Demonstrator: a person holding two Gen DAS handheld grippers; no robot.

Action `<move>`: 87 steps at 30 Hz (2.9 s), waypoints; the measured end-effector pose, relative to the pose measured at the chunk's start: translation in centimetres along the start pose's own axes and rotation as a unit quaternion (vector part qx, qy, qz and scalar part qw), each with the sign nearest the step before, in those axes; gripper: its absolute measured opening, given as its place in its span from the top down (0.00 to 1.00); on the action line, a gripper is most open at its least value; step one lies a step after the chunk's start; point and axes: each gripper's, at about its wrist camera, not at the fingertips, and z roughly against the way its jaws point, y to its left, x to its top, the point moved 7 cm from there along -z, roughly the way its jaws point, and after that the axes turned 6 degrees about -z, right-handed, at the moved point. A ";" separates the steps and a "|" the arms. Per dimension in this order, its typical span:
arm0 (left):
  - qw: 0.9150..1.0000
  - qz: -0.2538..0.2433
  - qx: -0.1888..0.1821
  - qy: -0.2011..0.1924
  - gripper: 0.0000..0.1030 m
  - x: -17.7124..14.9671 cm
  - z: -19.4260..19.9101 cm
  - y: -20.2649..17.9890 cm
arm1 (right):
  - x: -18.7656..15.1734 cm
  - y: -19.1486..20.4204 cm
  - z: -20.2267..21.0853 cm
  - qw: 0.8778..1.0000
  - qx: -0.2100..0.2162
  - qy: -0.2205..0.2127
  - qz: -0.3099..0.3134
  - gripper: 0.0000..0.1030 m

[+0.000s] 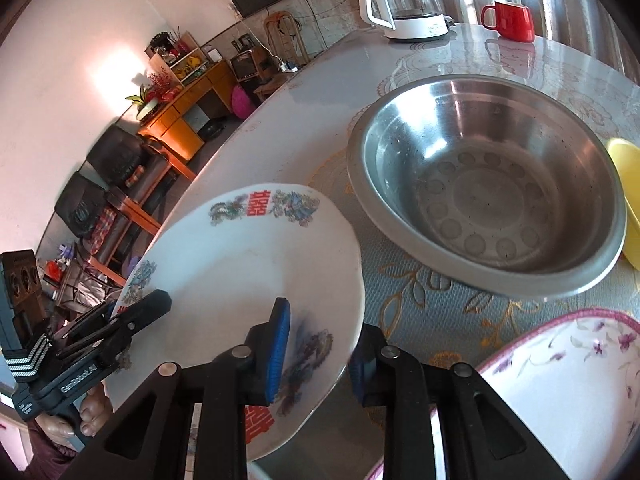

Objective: Organize plates and bowls

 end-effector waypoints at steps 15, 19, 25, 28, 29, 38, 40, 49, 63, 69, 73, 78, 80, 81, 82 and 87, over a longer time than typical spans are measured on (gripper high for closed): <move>0.999 -0.020 -0.001 -0.032 0.65 -0.6 2.7 -1.2 | -0.3 0.4 1.4 1.000 0.006 -0.023 0.017 0.77; 0.998 -0.033 -0.006 -0.045 0.65 -0.8 4.4 -2.8 | -0.8 0.0 3.0 0.999 0.012 -0.038 0.011 0.77; 0.996 -0.047 -0.035 -0.060 0.65 -1.0 6.5 -5.9 | -2.4 -1.1 6.5 0.998 0.018 -0.062 0.000 0.77; 0.995 -0.059 -0.050 -0.059 0.65 -1.3 7.1 -7.9 | -3.4 -2.2 8.5 0.997 0.019 -0.075 -0.011 0.77; 0.995 -0.065 -0.056 -0.059 0.65 -1.4 7.2 -8.7 | -3.9 -2.5 9.2 0.997 0.017 -0.079 -0.014 0.77; 0.988 -0.109 -0.102 -0.026 0.64 -2.6 5.8 -16.1 | -7.0 -8.2 14.2 0.992 -0.022 -0.103 -0.062 0.76; 0.987 -0.112 -0.110 -0.014 0.64 -2.9 5.0 -17.5 | -7.7 -9.8 14.8 0.991 -0.034 -0.107 -0.076 0.76; 0.983 -0.129 -0.130 0.032 0.63 -3.6 1.4 -21.9 | -8.9 -15.1 16.0 0.982 -0.084 -0.115 -0.124 0.76; 0.982 -0.132 -0.116 0.062 0.59 -4.7 0.0 -21.8 | -9.6 -16.1 16.1 0.980 -0.102 -0.117 -0.123 0.75; 0.981 -0.132 -0.122 0.072 0.58 -5.5 0.2 -21.7 | -9.9 -16.0 17.2 0.978 -0.114 -0.125 -0.122 0.75; 0.981 -0.129 -0.125 0.071 0.56 -5.6 0.4 -21.8 | -10.5 -16.9 17.9 0.973 -0.143 -0.130 -0.126 0.74; 0.982 -0.126 -0.123 0.070 0.56 -5.5 0.6 -21.7 | -10.8 -17.2 17.2 0.974 -0.150 -0.124 -0.119 0.73; 0.983 -0.128 -0.115 0.070 0.56 -5.5 0.6 -21.8 | -10.7 -16.8 16.9 0.973 -0.168 -0.124 -0.102 0.75; 0.983 -0.127 -0.112 0.070 0.56 -5.4 0.6 -21.8 | -10.6 -16.7 16.9 0.971 -0.176 -0.129 -0.096 0.74; 0.984 -0.123 -0.111 0.070 0.56 -5.4 0.6 -21.7 | -10.5 -16.6 16.9 0.970 -0.184 -0.131 -0.093 0.74; 0.986 -0.106 -0.106 0.069 0.54 -5.0 0.2 -21.4 | -10.0 -16.4 16.5 0.963 -0.220 -0.139 -0.069 0.73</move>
